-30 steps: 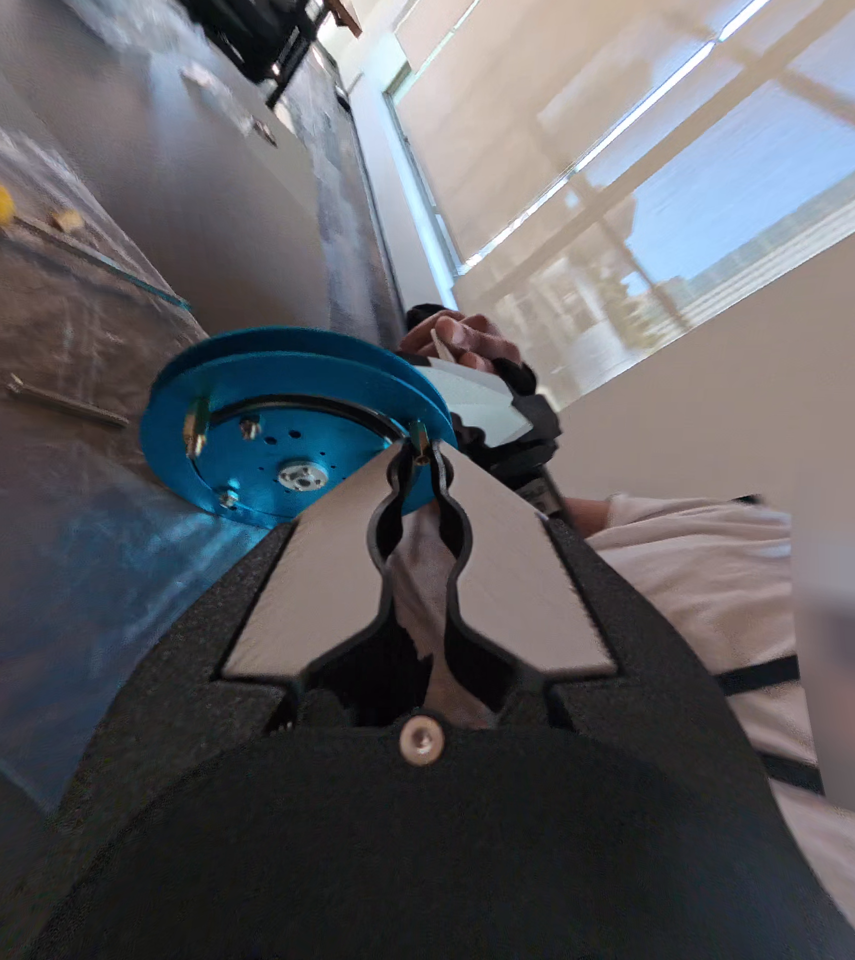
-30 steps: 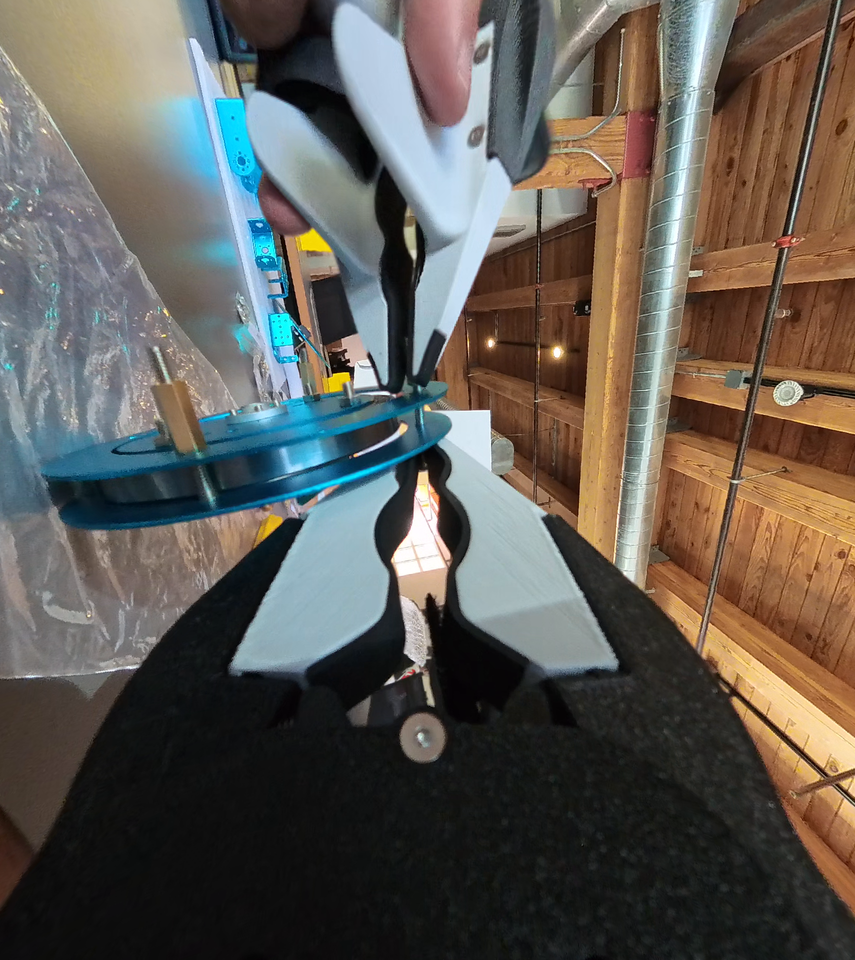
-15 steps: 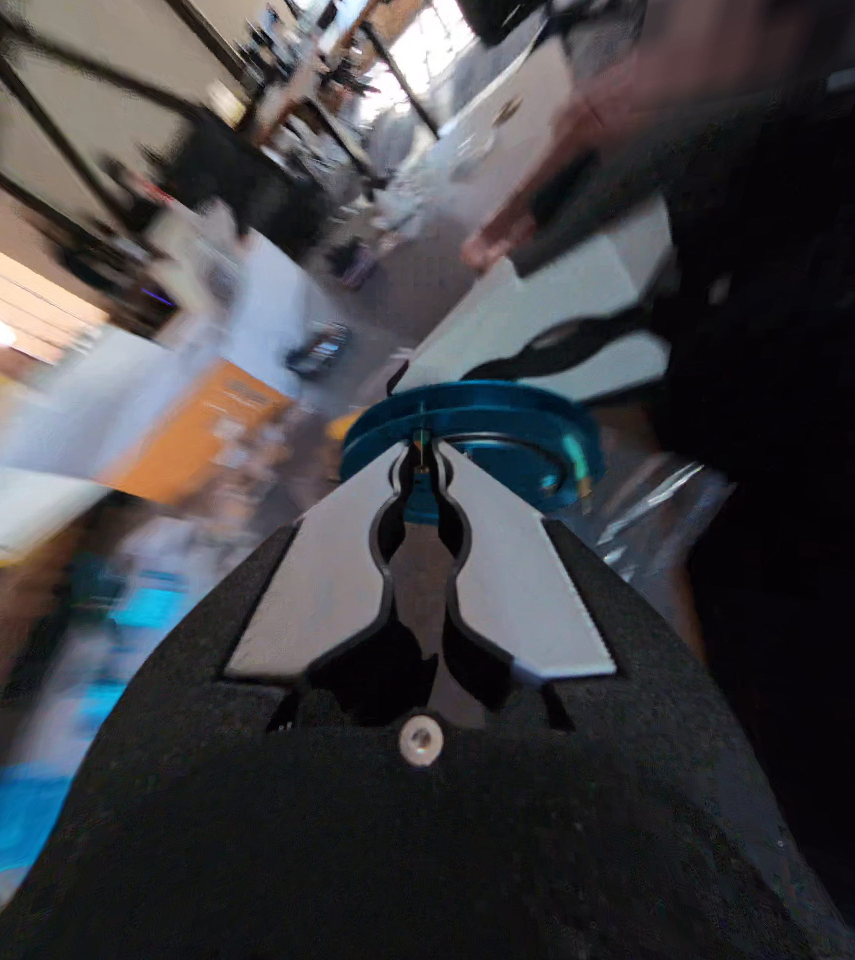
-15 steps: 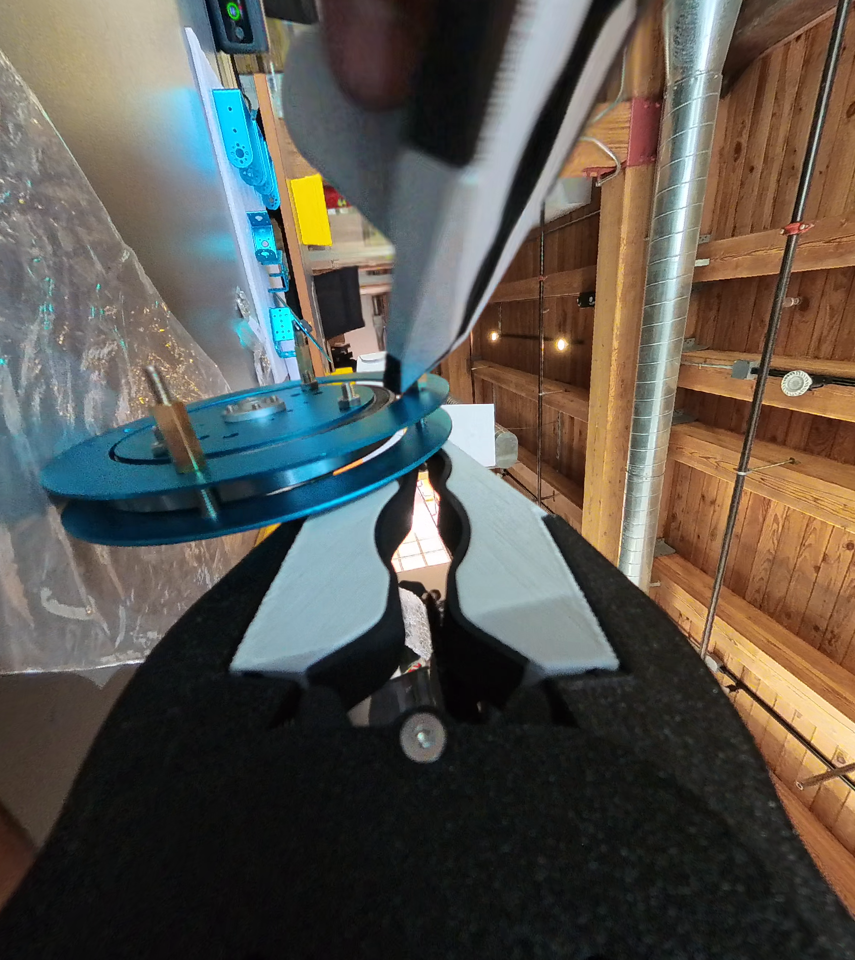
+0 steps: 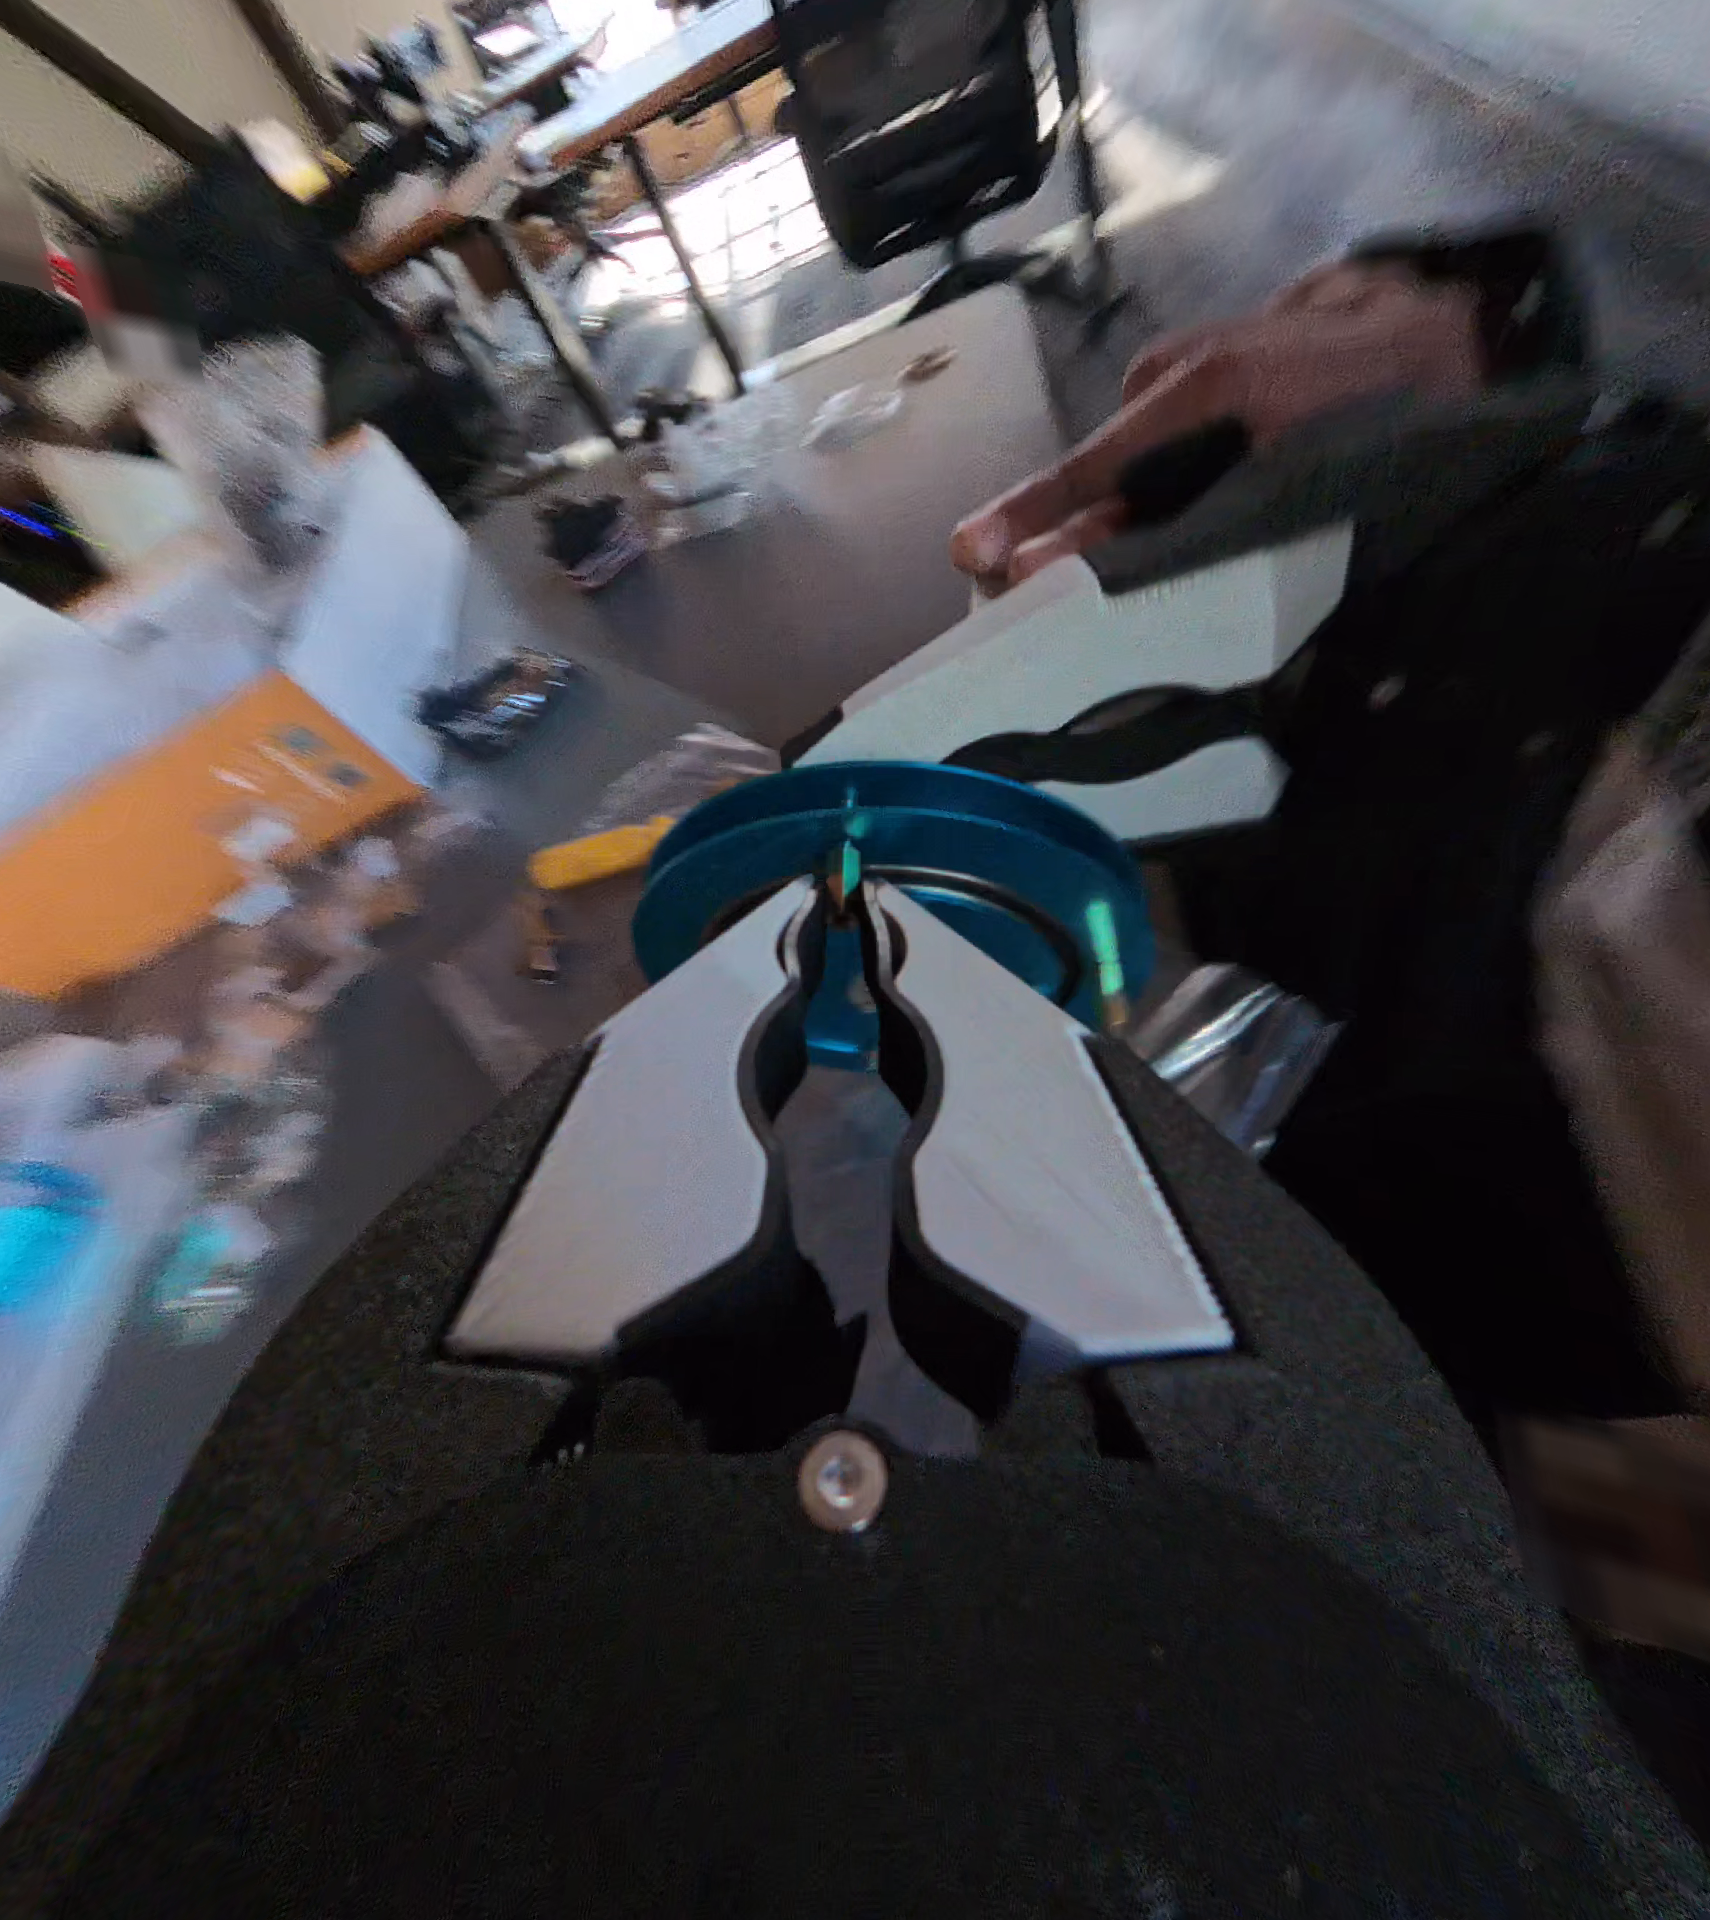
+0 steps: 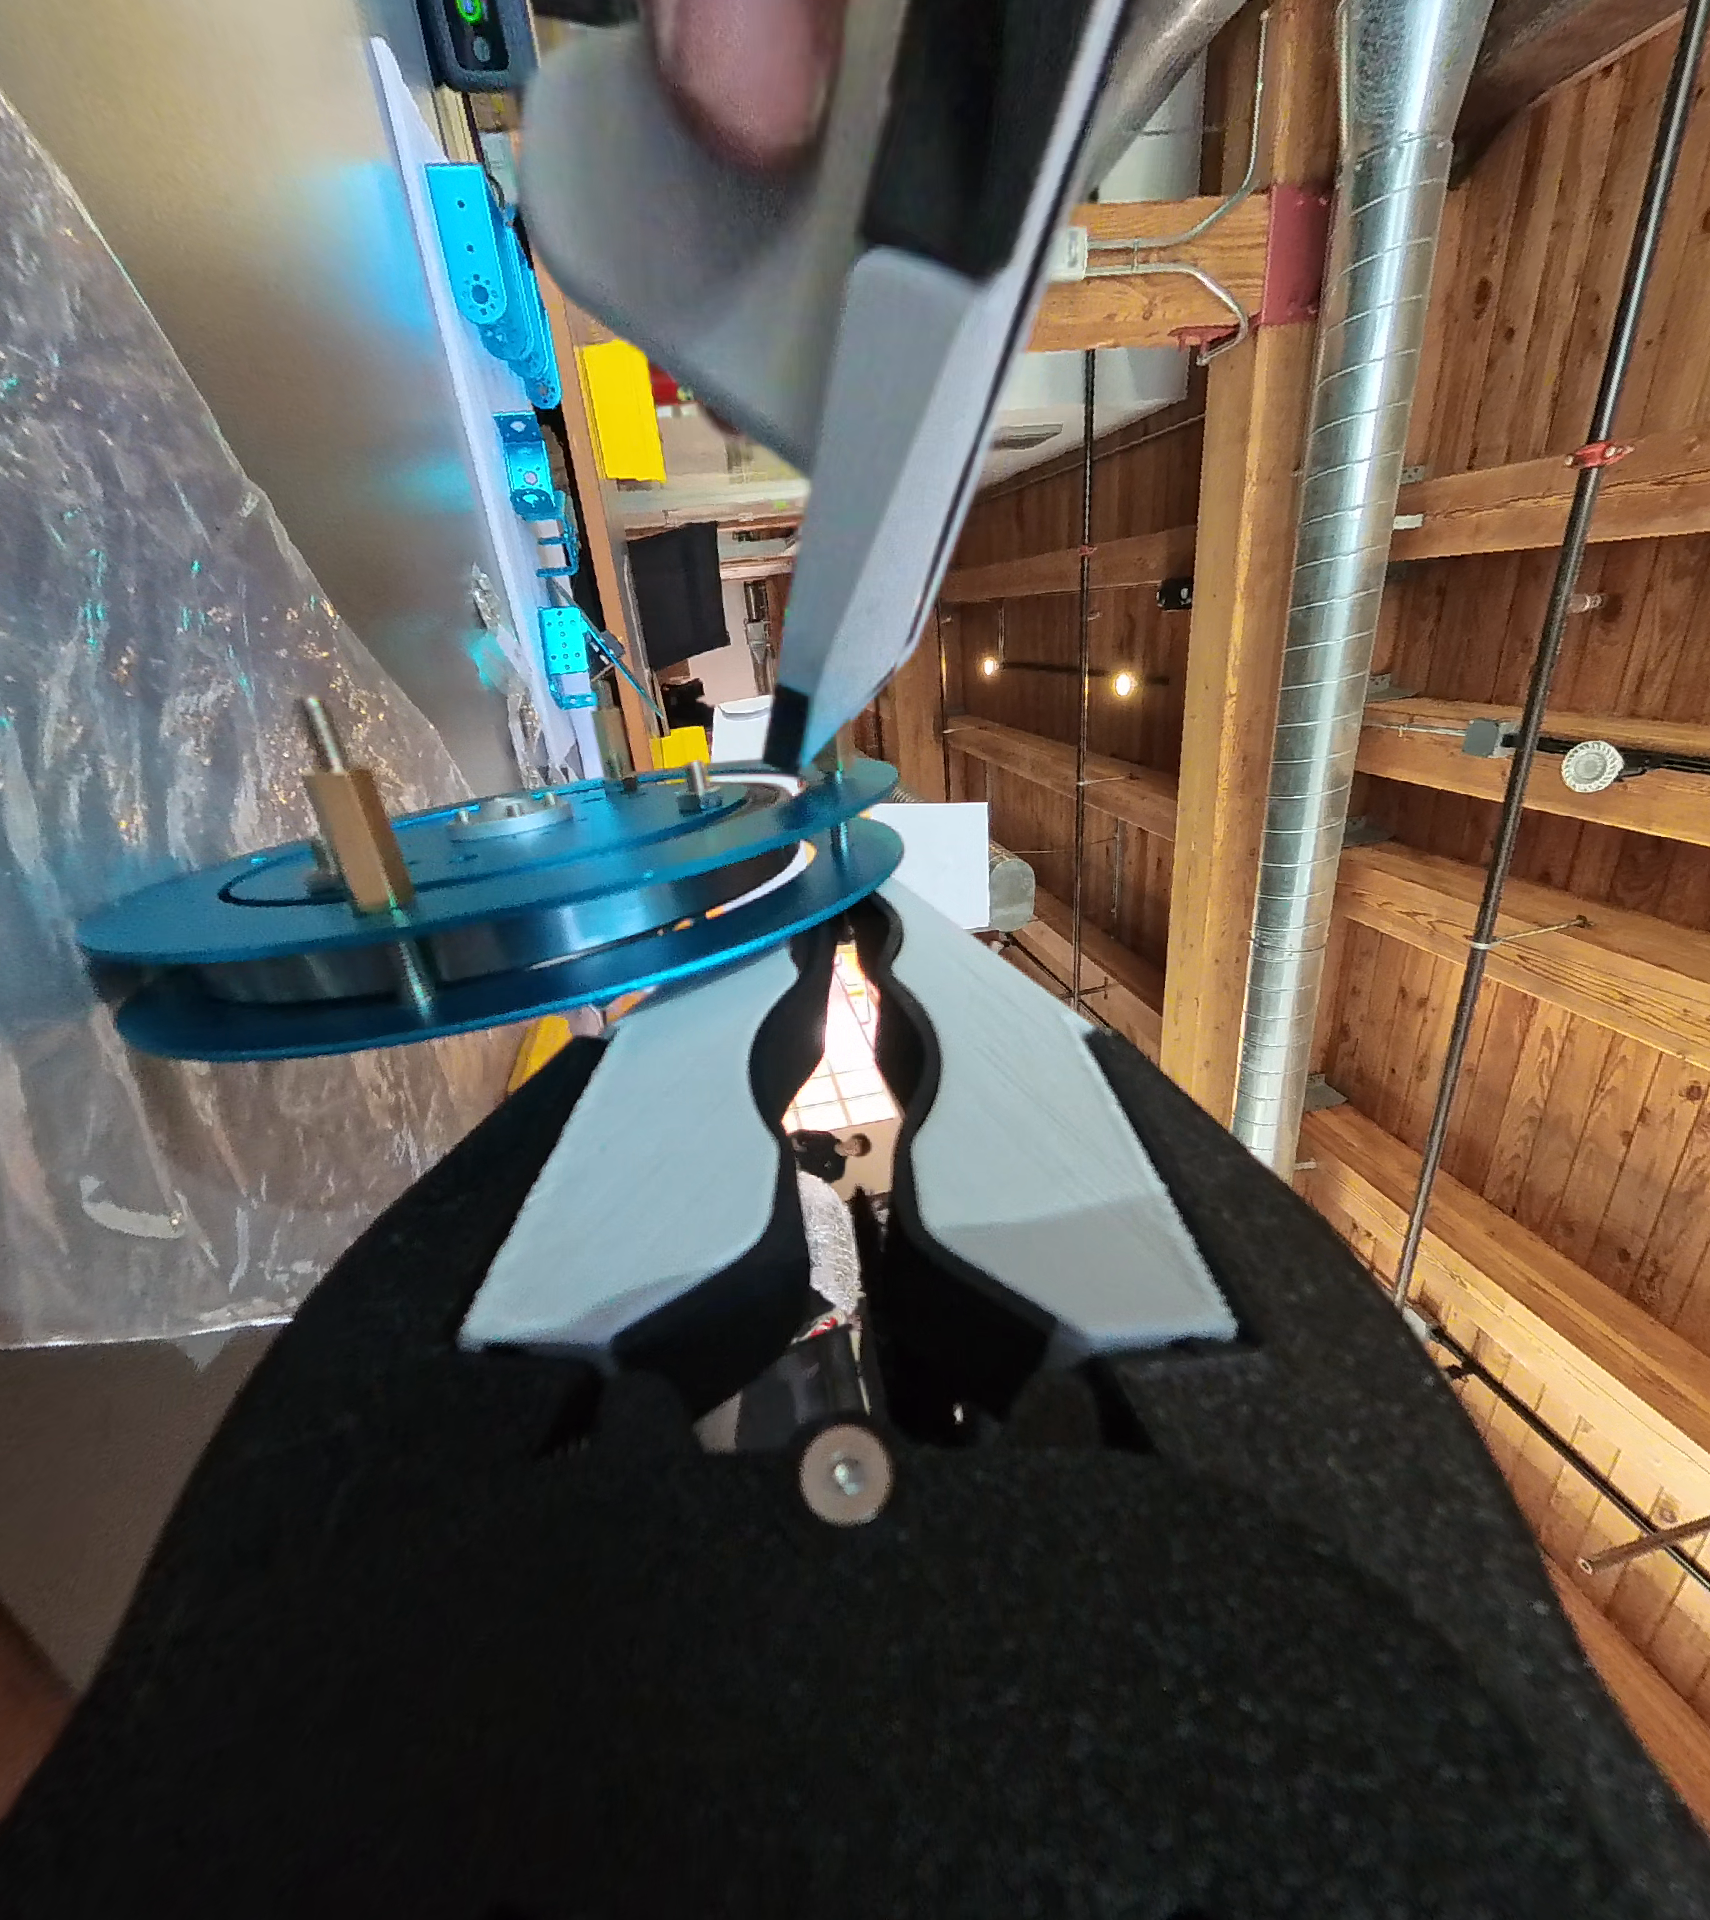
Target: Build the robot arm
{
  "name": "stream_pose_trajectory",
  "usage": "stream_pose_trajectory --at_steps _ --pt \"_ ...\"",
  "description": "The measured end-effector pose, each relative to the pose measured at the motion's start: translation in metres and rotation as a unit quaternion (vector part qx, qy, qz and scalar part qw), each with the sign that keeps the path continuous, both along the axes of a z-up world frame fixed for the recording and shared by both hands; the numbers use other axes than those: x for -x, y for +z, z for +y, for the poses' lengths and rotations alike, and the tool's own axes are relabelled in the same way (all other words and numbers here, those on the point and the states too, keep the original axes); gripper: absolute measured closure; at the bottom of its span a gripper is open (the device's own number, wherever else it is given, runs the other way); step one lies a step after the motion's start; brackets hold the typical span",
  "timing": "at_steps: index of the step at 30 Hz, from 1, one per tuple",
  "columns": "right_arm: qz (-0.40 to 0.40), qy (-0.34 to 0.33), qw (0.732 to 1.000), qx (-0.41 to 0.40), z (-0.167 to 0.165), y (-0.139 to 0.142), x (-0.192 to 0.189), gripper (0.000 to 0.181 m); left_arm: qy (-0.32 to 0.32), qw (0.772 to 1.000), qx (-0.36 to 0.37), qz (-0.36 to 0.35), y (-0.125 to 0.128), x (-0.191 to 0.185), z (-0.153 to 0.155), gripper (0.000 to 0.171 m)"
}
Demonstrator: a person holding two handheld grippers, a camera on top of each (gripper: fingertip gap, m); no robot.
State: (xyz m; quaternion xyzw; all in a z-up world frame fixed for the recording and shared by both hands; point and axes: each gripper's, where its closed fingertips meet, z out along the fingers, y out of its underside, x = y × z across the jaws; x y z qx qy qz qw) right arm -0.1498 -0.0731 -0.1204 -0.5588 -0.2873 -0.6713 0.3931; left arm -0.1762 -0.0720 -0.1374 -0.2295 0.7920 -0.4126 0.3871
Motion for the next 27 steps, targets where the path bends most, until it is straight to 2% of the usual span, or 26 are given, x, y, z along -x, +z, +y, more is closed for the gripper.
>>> stream_pose_trajectory --at_steps 1,3,4,5,6,7,8,9,10,11,12,13,14,15,16,17,18,20,21,22,23,24,26,27 --pt "-0.001 -0.004 1.0 -0.001 0.0 0.0 0.0 0.18 0.019 0.996 -0.076 -0.051 -0.001 -0.001 0.001 0.167" --pt "0.002 -0.008 1.0 -0.001 -0.001 0.0 -0.002 0.18 0.046 0.967 -0.207 -0.141 -0.002 -0.002 0.004 0.167" --pt "0.002 -0.007 1.0 -0.001 -0.001 0.0 -0.002 0.18 0.056 0.951 -0.252 -0.171 -0.002 -0.002 0.005 0.167" --pt "0.002 -0.006 1.0 -0.002 -0.001 0.0 -0.002 0.18 0.063 0.944 -0.267 -0.181 -0.002 -0.001 0.005 0.168" --pt "0.002 -0.005 1.0 -0.002 -0.001 0.0 -0.002 0.18 0.064 0.955 -0.24 -0.163 -0.002 0.0 0.005 0.168" --pt "0.003 -0.001 1.0 -0.003 -0.001 0.0 -0.001 0.18 0.059 0.975 -0.179 -0.116 -0.002 0.001 0.004 0.168" --pt "0.005 0.001 1.0 -0.004 -0.001 0.0 -0.001 0.18 0.047 0.993 -0.094 -0.045 -0.003 0.002 0.002 0.168" --pt "0.005 0.003 1.0 -0.005 -0.001 0.0 -0.001 0.18 0.031 0.998 0.016 0.047 -0.002 0.004 0.0 0.168" --pt "0.004 0.005 1.0 -0.005 -0.002 0.0 0.0 0.18 0.01 0.98 0.136 0.144 -0.001 0.006 -0.003 0.169" --pt "0.005 0.004 1.0 -0.006 -0.002 0.0 0.0 0.18 -0.013 0.938 0.253 0.235 0.002 0.006 -0.004 0.168" --pt "0.006 0.003 1.0 -0.007 -0.002 0.0 0.0 0.18 -0.037 0.875 0.363 0.317 0.005 0.006 -0.004 0.168" --pt "0.005 0.003 1.0 -0.007 -0.002 0.0 0.0 0.18 -0.063 0.803 0.452 0.383 0.008 0.005 -0.003 0.168" --pt "0.004 0.005 1.0 -0.007 -0.002 0.0 0.0 0.18 -0.086 0.748 0.509 0.418 0.009 0.004 -0.002 0.168" --pt "0.005 0.004 1.0 -0.008 -0.002 0.0 0.0 0.18 -0.1 0.728 0.534 0.418 0.01 0.003 0.0 0.168" --pt "0.004 0.001 1.0 -0.006 -0.002 0.0 -0.001 0.18 -0.102 0.738 0.533 0.401 0.011 0.003 0.0 0.167" --pt "0.004 0.0 1.0 -0.004 -0.001 0.0 -0.002 0.18 -0.099 0.772 0.505 0.374 0.01 0.004 0.0 0.167" --pt "0.006 0.001 1.0 -0.005 -0.001 0.0 -0.002 0.18 -0.092 0.822 0.453 0.332 0.009 0.004 0.0 0.166" --pt "0.007 0.0 1.0 -0.005 -0.001 0.0 -0.003 0.18 -0.059 0.93 0.308 0.192 0.012 0.001 0.004 0.147" --pt "0.005 -0.001 1.0 -0.004 -0.002 0.0 -0.002 0.18 -0.041 0.97 0.215 0.107 0.015 0.0 0.007 0.148" --pt "0.006 -0.001 1.0 -0.003 -0.002 0.0 -0.002 0.18 -0.03 0.992 0.118 0.03 0.016 0.002 0.007 0.153" --pt "0.006 0.0 1.0 -0.004 -0.001 0.0 -0.001 0.18 -0.022 0.999 0.034 -0.031 0.016 0.004 0.005 0.166" --pt "0.006 0.001 1.0 -0.004 -0.001 0.0 0.0 0.18 -0.012 0.996 -0.038 -0.079 0.014 0.004 0.002 0.171" --pt "0.006 -0.006 1.0 -0.003 -0.001 0.0 -0.002 0.18 0.006 0.976 -0.155 -0.154 0.01 0.001 0.001 0.171" --pt "0.007 -0.006 1.0 -0.003 -0.001 0.0 -0.002 0.18 0.011 0.967 -0.185 -0.174 0.009 0.001 0.0 0.171"
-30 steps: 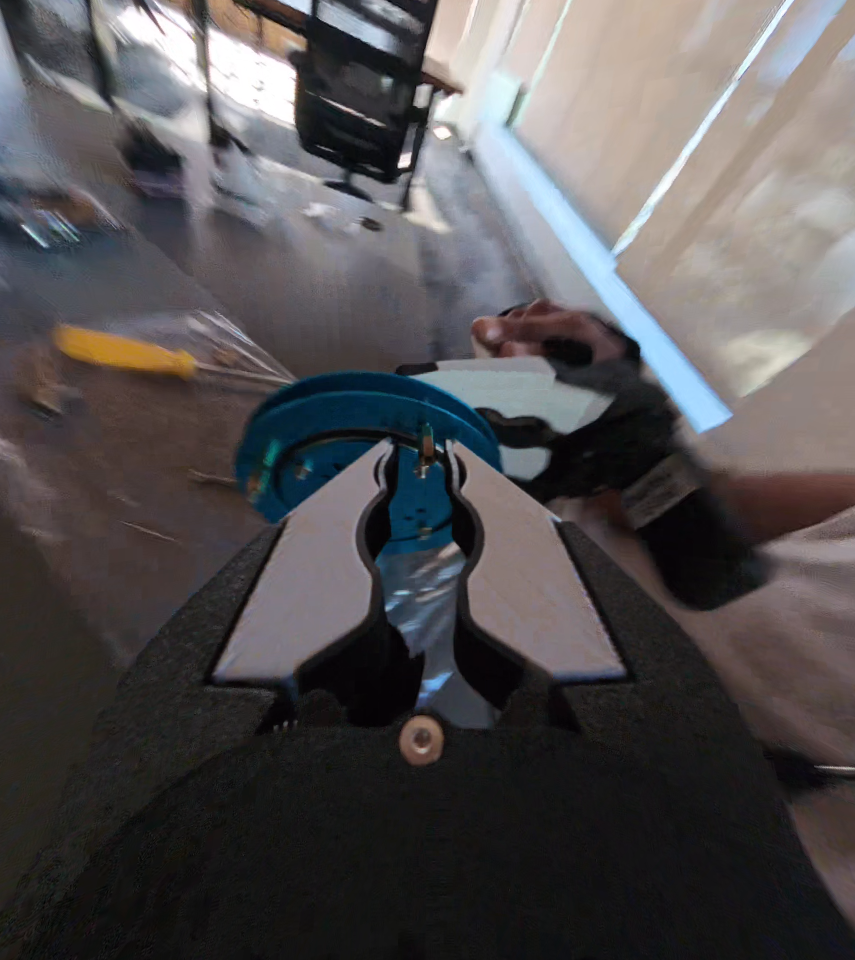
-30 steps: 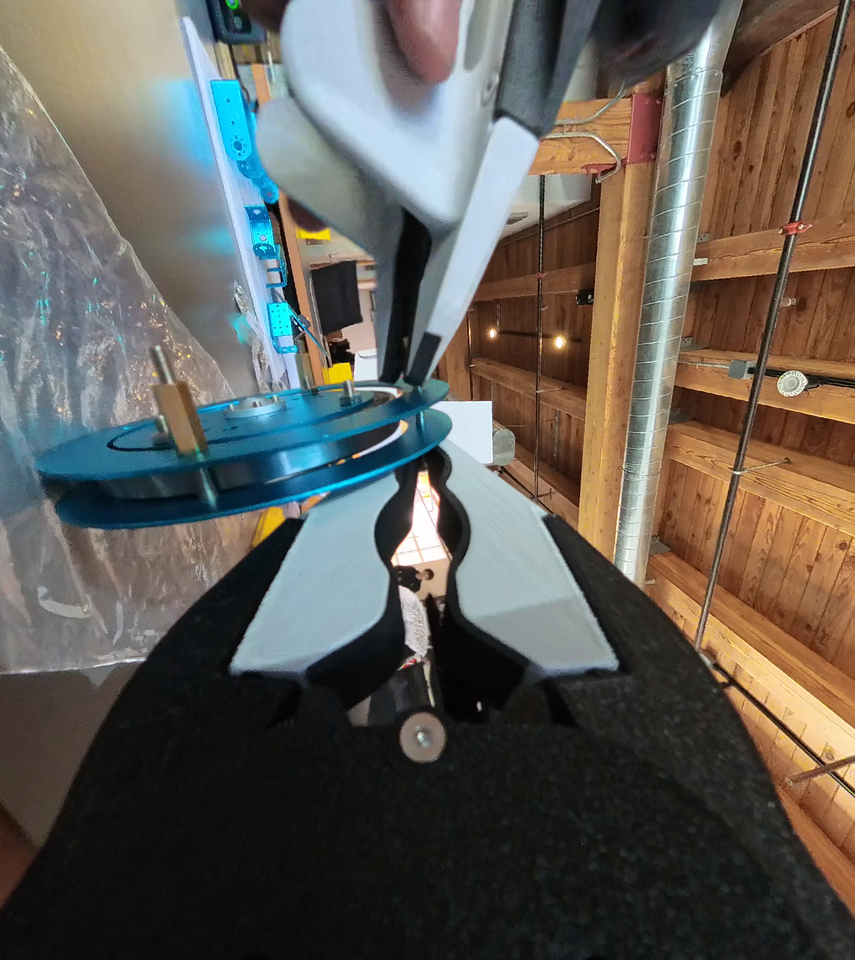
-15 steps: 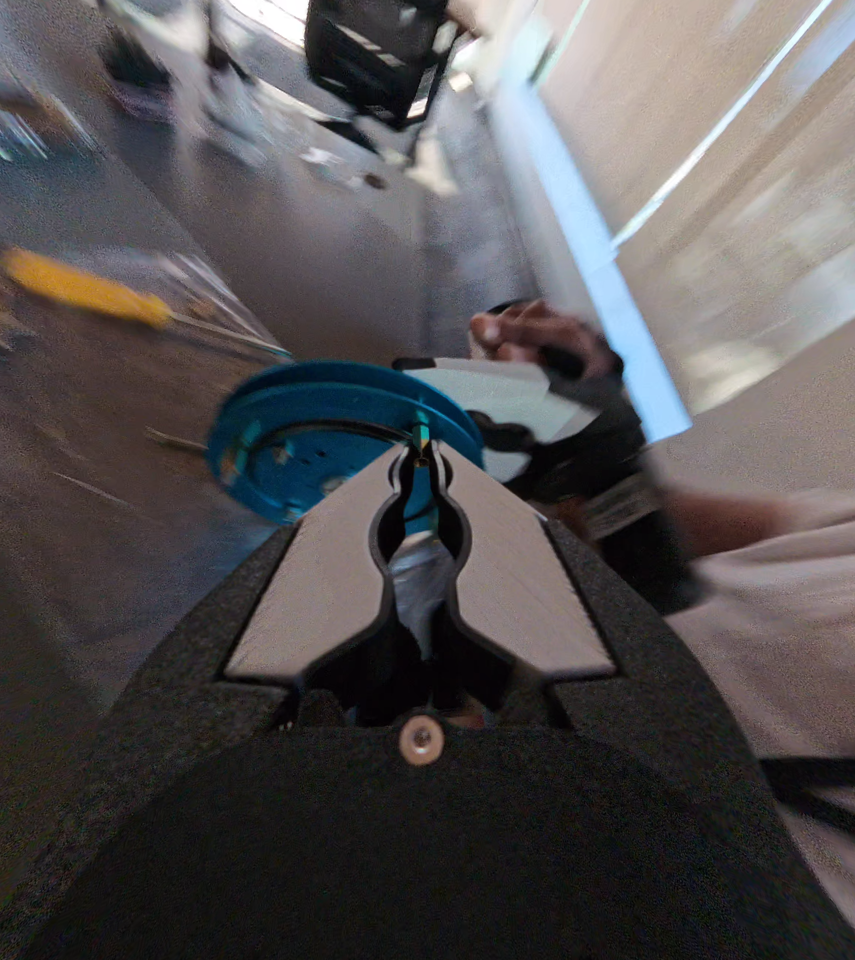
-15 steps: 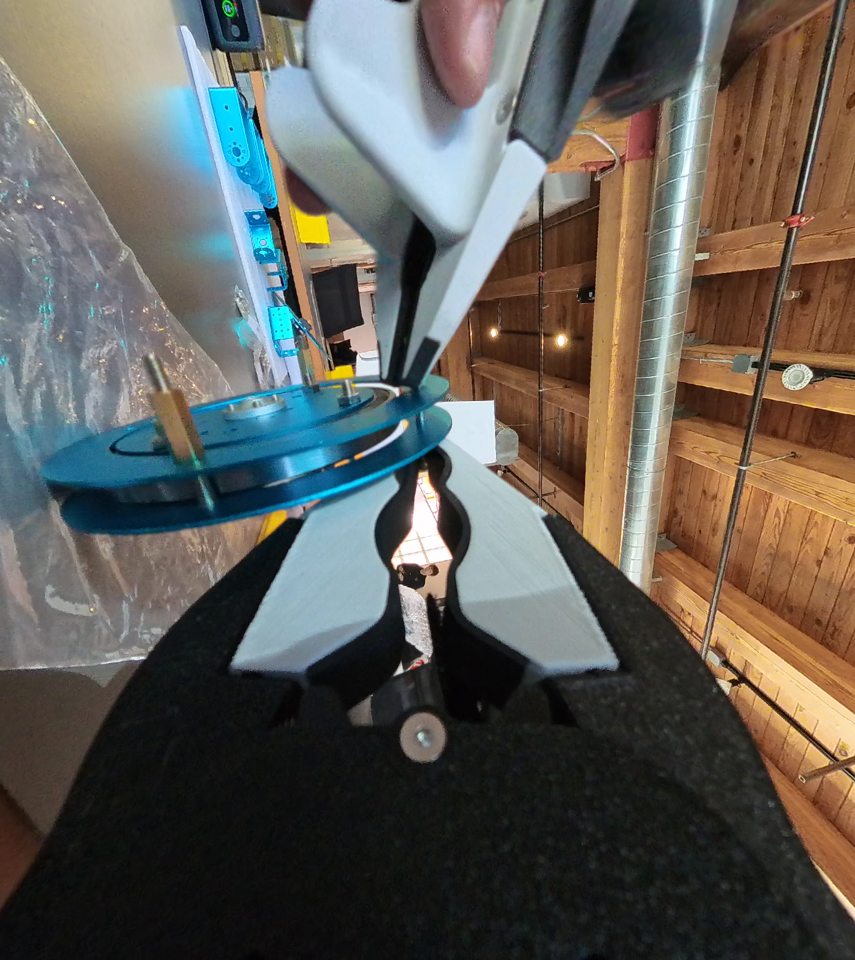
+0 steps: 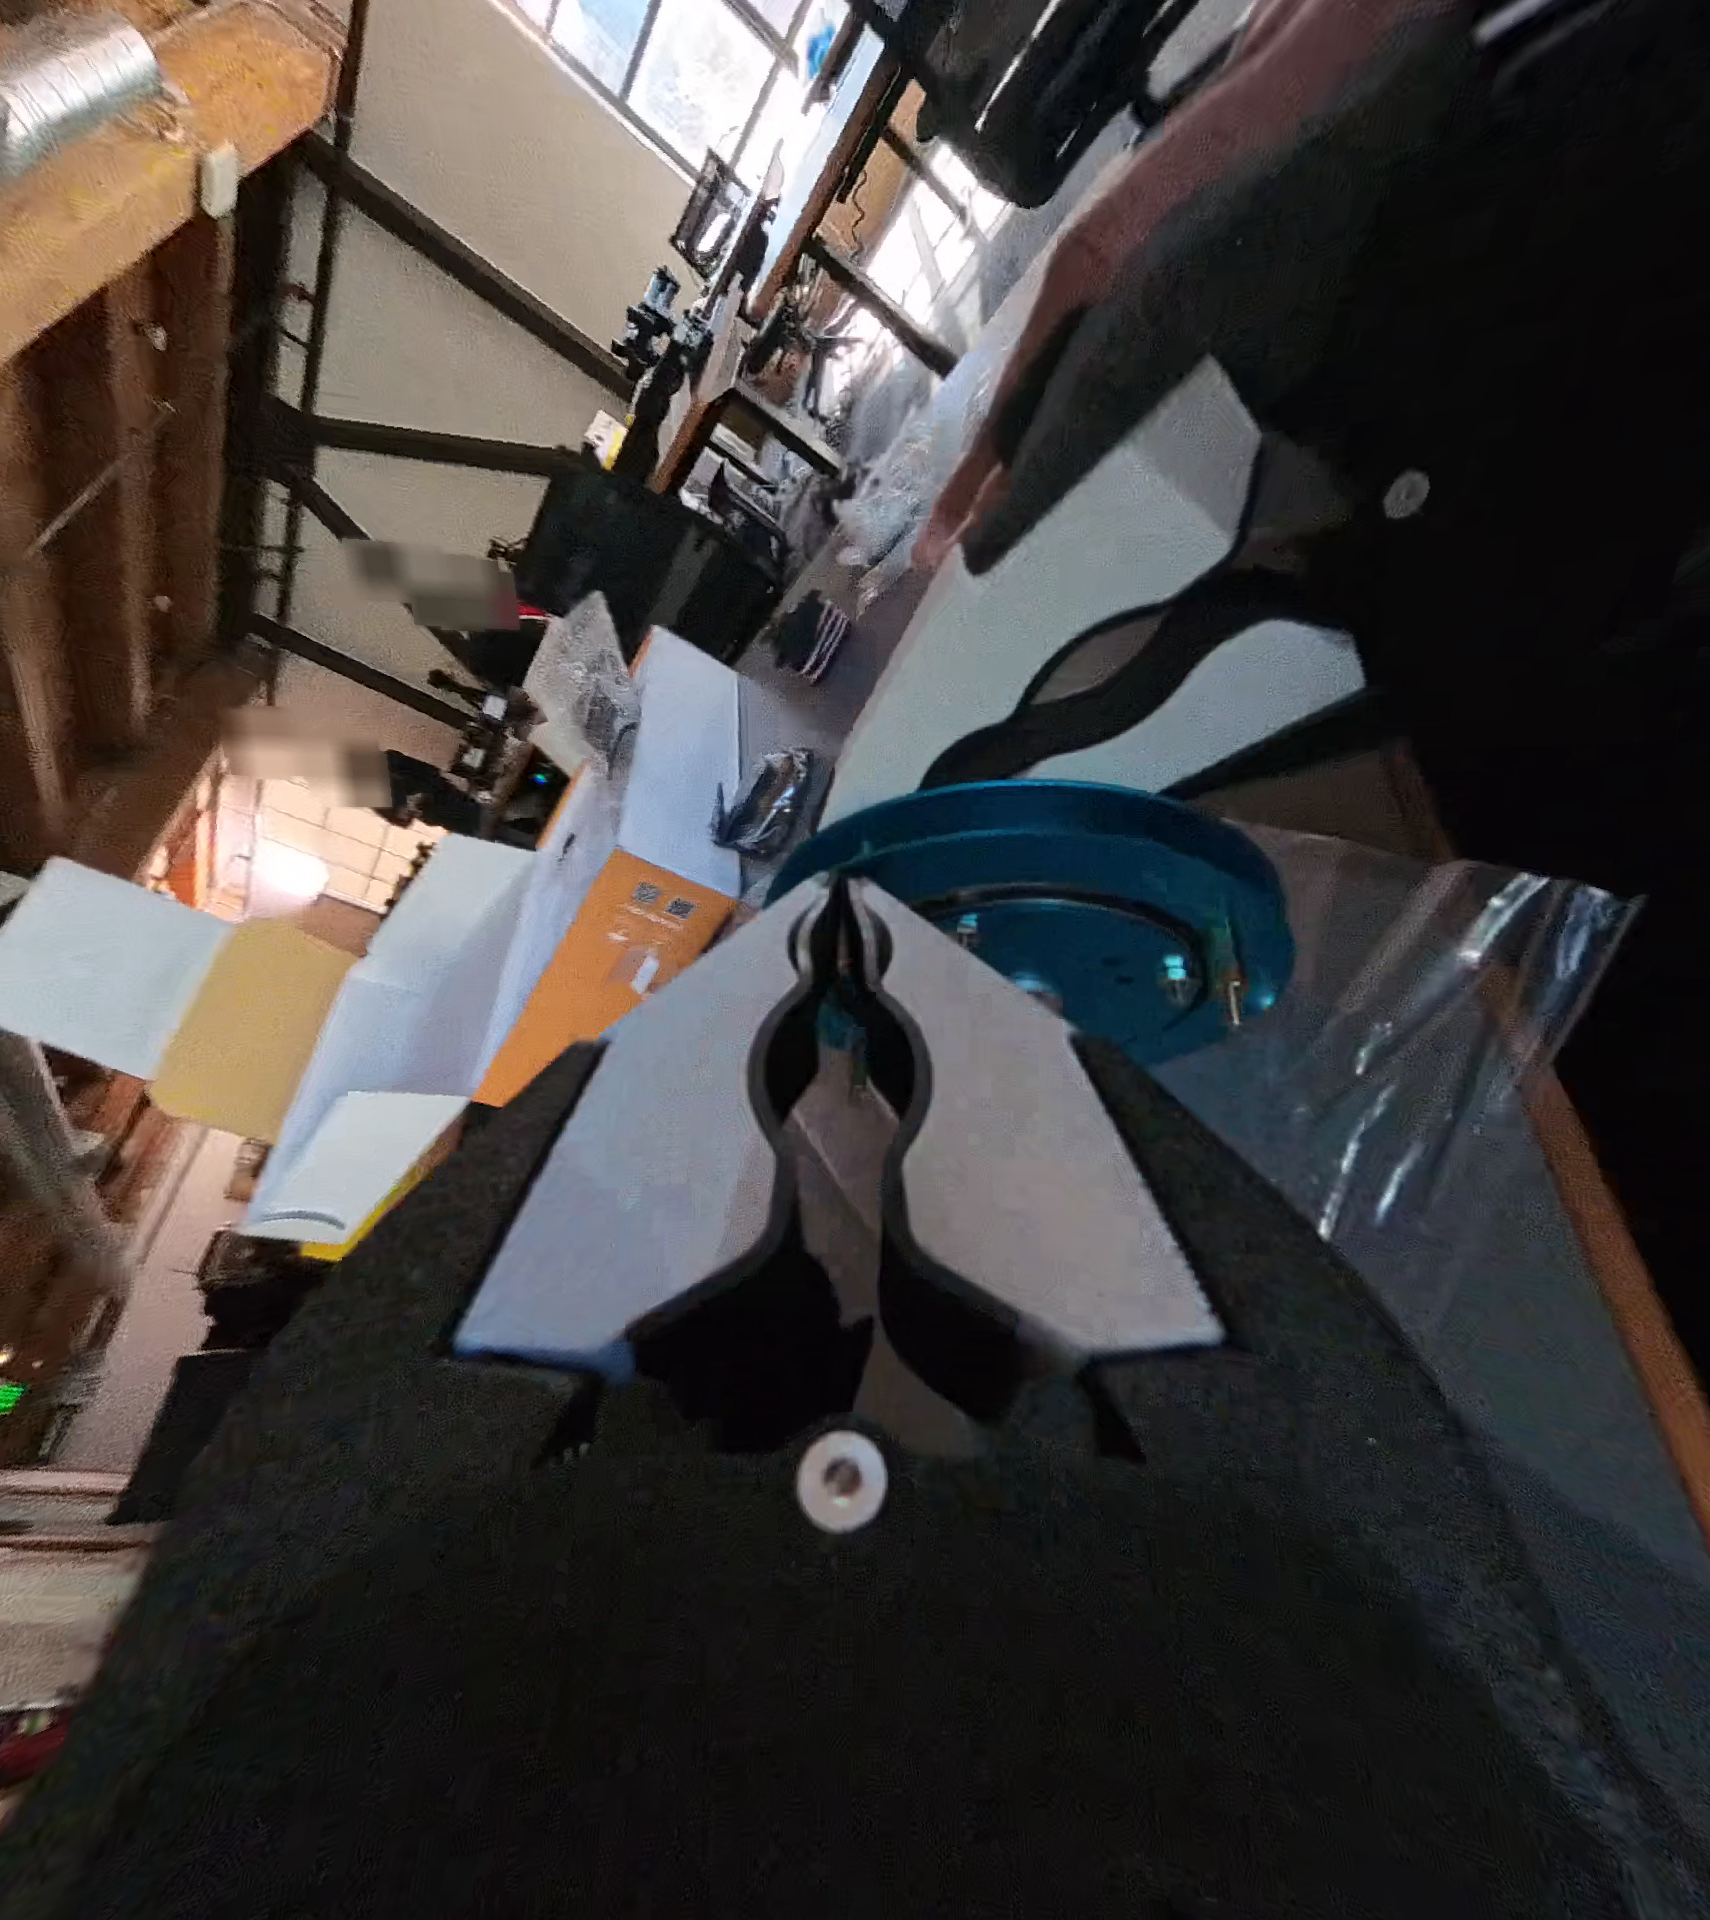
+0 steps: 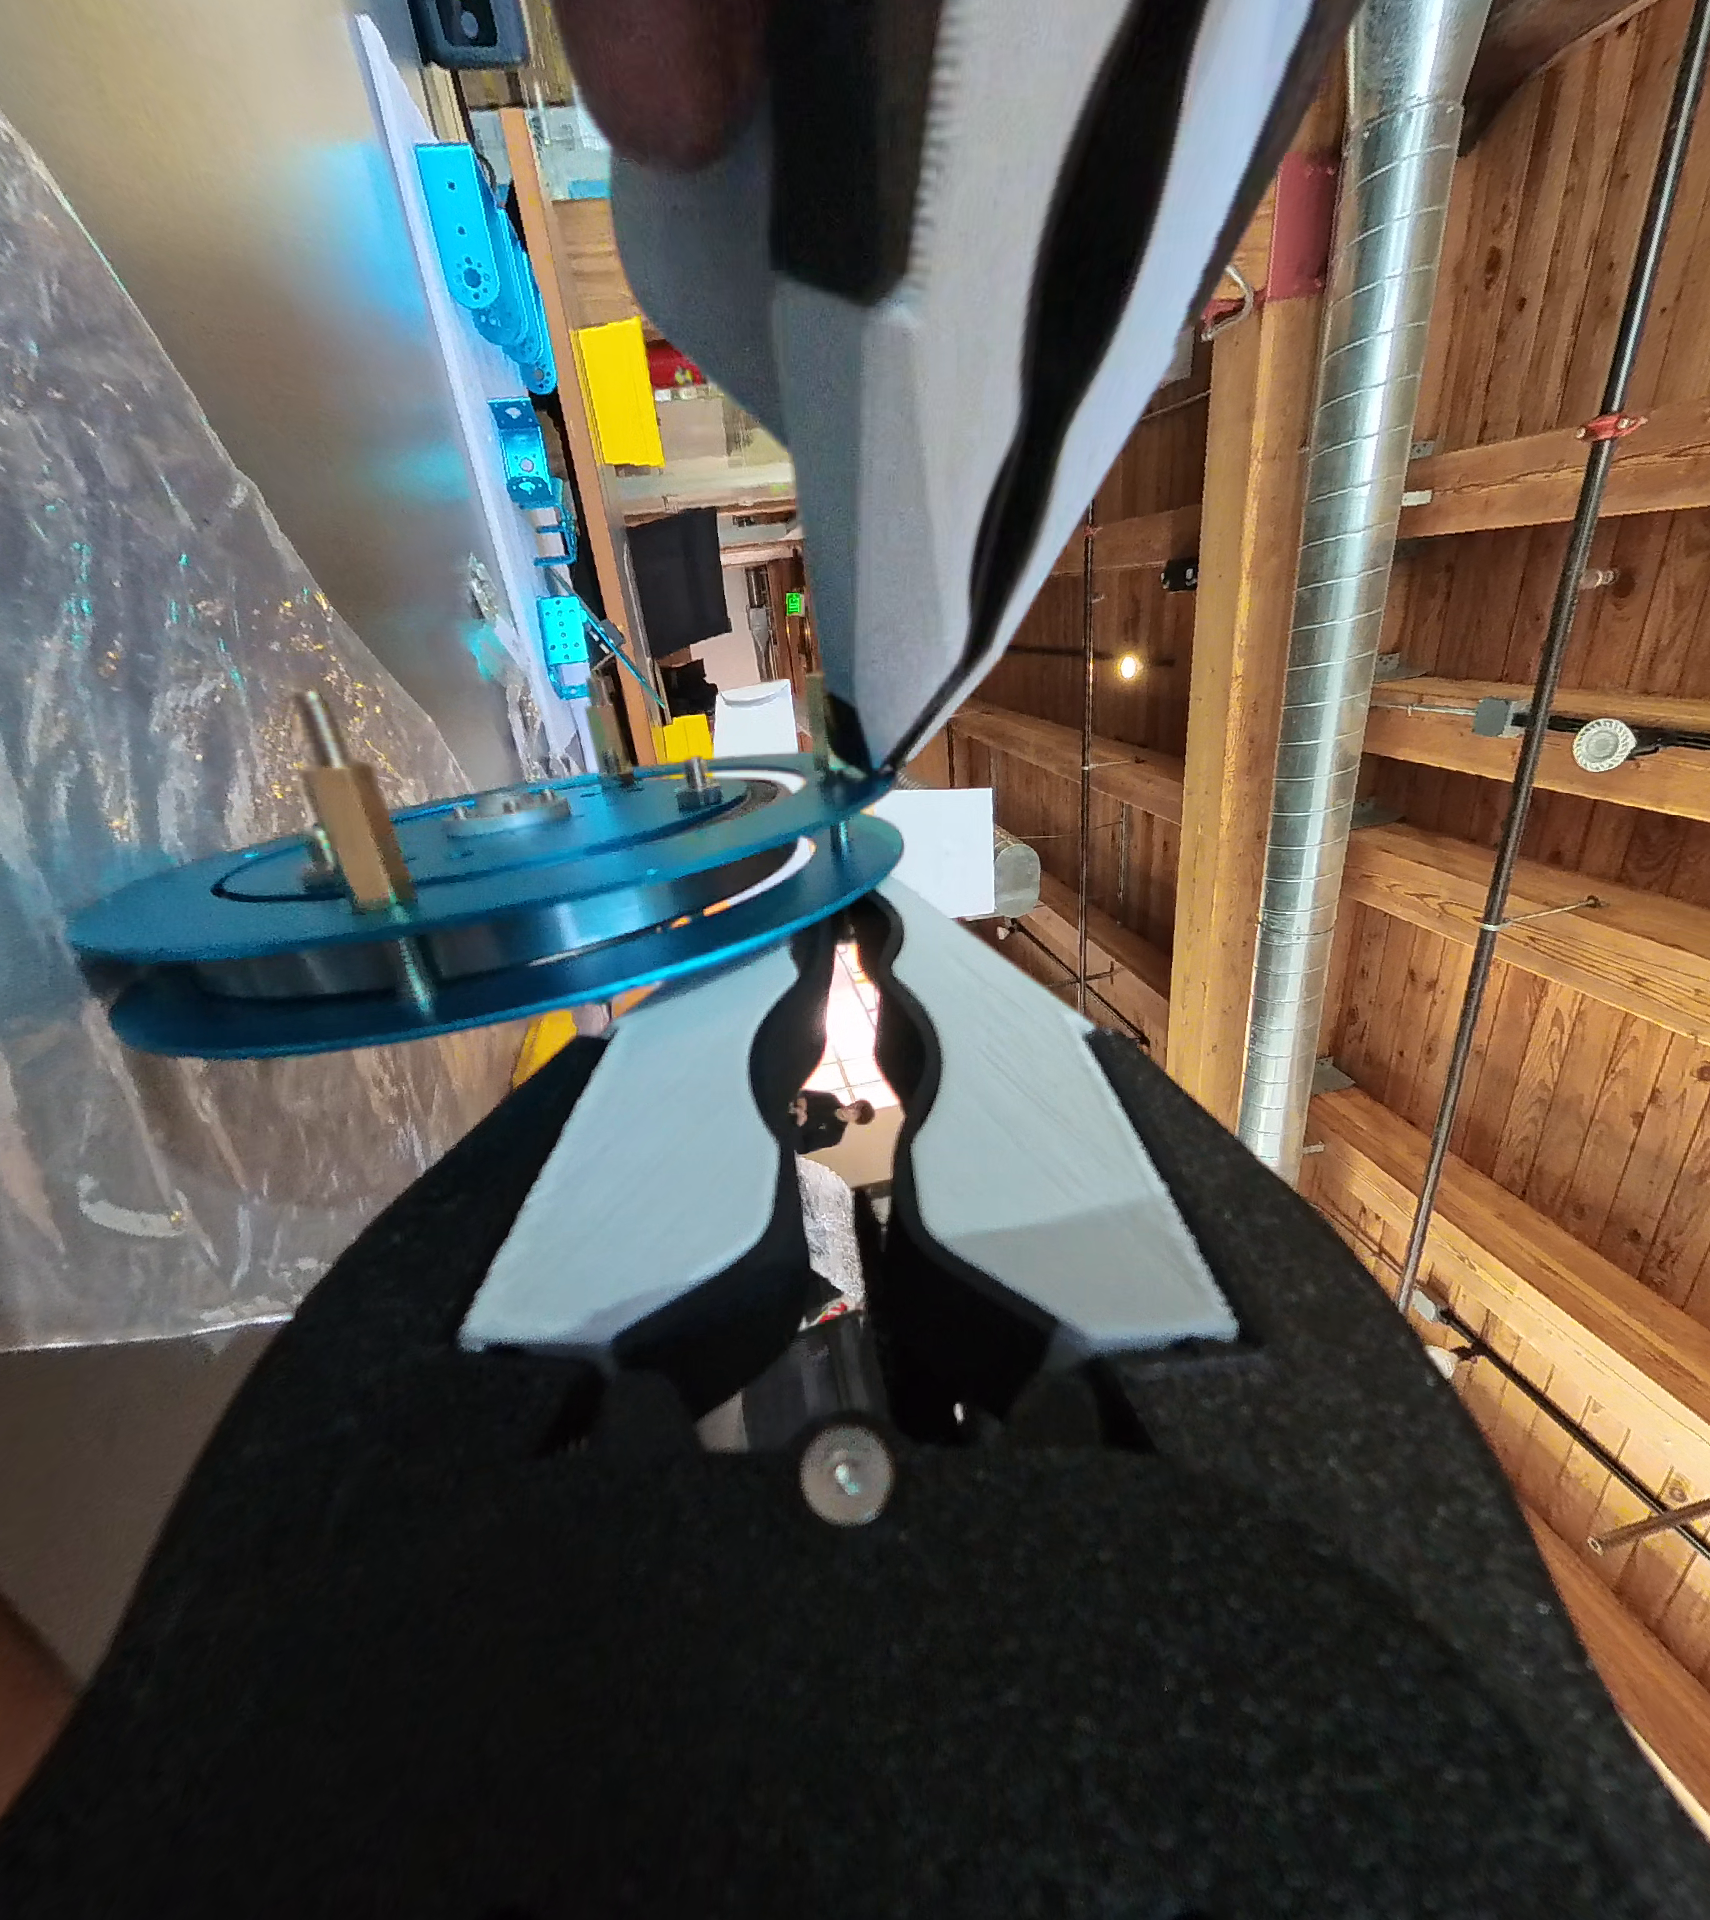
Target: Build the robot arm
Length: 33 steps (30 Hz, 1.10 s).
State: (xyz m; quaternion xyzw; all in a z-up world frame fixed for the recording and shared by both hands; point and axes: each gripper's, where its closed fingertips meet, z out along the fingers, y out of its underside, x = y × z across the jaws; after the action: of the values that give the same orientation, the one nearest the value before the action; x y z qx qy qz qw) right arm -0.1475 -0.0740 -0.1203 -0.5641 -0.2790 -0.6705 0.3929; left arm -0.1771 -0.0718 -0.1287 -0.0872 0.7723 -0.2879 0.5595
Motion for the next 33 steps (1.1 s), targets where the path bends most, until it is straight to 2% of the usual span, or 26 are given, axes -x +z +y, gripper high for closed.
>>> stream_pose_trajectory --at_steps 3,6,10,12,13,14,16,17,18,19,20,21,22,23,24,25,26,27,28,30,31,32,33 --pt "0.006 0.002 1.0 -0.002 -0.001 0.0 -0.002 0.18 -0.011 1.0 -0.003 0.009 -0.004 0.006 -0.01 0.156" --pt "0.006 0.0 1.0 -0.002 -0.001 0.0 -0.003 0.18 0.006 0.999 -0.032 -0.008 -0.002 0.006 -0.006 0.149" --pt "0.002 0.002 1.0 0.0 0.0 0.0 0.0 0.18 0.047 0.988 -0.136 -0.057 -0.013 -0.007 0.008 0.155" --pt "-0.001 -0.001 1.0 0.0 0.0 0.0 0.001 0.18 0.054 0.982 -0.156 -0.09 -0.009 -0.008 0.009 0.167" --pt "0.001 0.002 1.0 0.0 0.0 0.0 0.002 0.18 0.054 0.982 -0.158 -0.087 -0.008 -0.008 0.009 0.167" --pt "0.003 0.005 1.0 -0.001 0.0 0.0 0.002 0.18 0.055 0.986 -0.141 -0.069 -0.009 -0.007 0.008 0.167" --pt "0.0 0.005 1.0 -0.002 0.001 0.0 0.002 0.18 0.053 0.997 -0.052 0.005 -0.01 -0.006 0.008 0.167" --pt "-0.001 0.005 1.0 -0.003 0.001 0.0 0.002 0.18 0.049 0.996 0.022 0.069 -0.011 -0.005 0.006 0.167" --pt "0.001 0.007 1.0 -0.006 0.001 0.0 0.002 0.18 0.038 0.981 0.115 0.148 -0.012 -0.004 0.002 0.168" --pt "0.003 0.01 1.0 -0.008 0.0 0.0 0.002 0.18 0.02 0.947 0.216 0.237 -0.012 -0.001 -0.002 0.168" --pt "0.003 0.012 1.0 -0.008 0.0 0.0 0.003 0.18 0.002 0.887 0.324 0.328 -0.01 0.001 -0.006 0.168" --pt "0.003 0.013 1.0 -0.009 -0.001 0.0 0.004 0.18 -0.018 0.803 0.426 0.415 -0.008 0.003 -0.008 0.168" --pt "0.003 0.014 1.0 -0.009 -0.001 0.0 0.004 0.18 -0.04 0.706 0.51 0.489 -0.005 0.004 -0.008 0.169" --pt "0.003 0.015 1.0 -0.009 -0.001 0.0 0.005 0.18 -0.062 0.618 0.569 0.54 -0.003 0.005 -0.007 0.168" --pt "0.001 0.014 1.0 -0.008 0.0 0.0 0.005 0.18 -0.085 0.563 0.6 0.562 -0.001 0.004 -0.007 0.168" --pt "-0.001 0.011 1.0 -0.006 0.0 0.0 0.004 0.18 -0.103 0.554 0.607 0.561 -0.001 0.005 -0.007 0.167" --pt "-0.001 0.012 1.0 -0.005 0.001 0.0 0.005 0.18 -0.113 0.578 0.594 0.547 -0.002 0.008 -0.008 0.166" --pt "0.001 0.011 1.0 -0.005 0.001 0.0 0.004 0.18 -0.113 0.631 0.562 0.523 -0.005 0.01 -0.01 0.166" --pt "0.002 0.01 1.0 -0.005 0.001 0.0 0.003 0.18 -0.104 0.706 0.512 0.478 -0.008 0.01 -0.009 0.155" --pt "0.002 0.005 1.0 -0.004 0.0 0.0 0.001 0.18 -0.054 0.882 0.353 0.307 -0.009 0.0 0.004 0.144" --pt "0.003 0.004 1.0 -0.004 0.0 -0.001 0.0 0.18 -0.034 0.944 0.254 0.207 -0.005 -0.002 0.009 0.145" --pt "0.003 0.005 1.0 -0.004 0.001 0.0 0.001 0.18 -0.019 0.979 0.159 0.124 -0.002 -0.002 0.01 0.148" --pt "0.002 0.004 1.0 -0.004 0.001 0.0 0.002 0.18 -0.005 0.995 0.076 0.065 -0.003 -0.001 0.008 0.151"
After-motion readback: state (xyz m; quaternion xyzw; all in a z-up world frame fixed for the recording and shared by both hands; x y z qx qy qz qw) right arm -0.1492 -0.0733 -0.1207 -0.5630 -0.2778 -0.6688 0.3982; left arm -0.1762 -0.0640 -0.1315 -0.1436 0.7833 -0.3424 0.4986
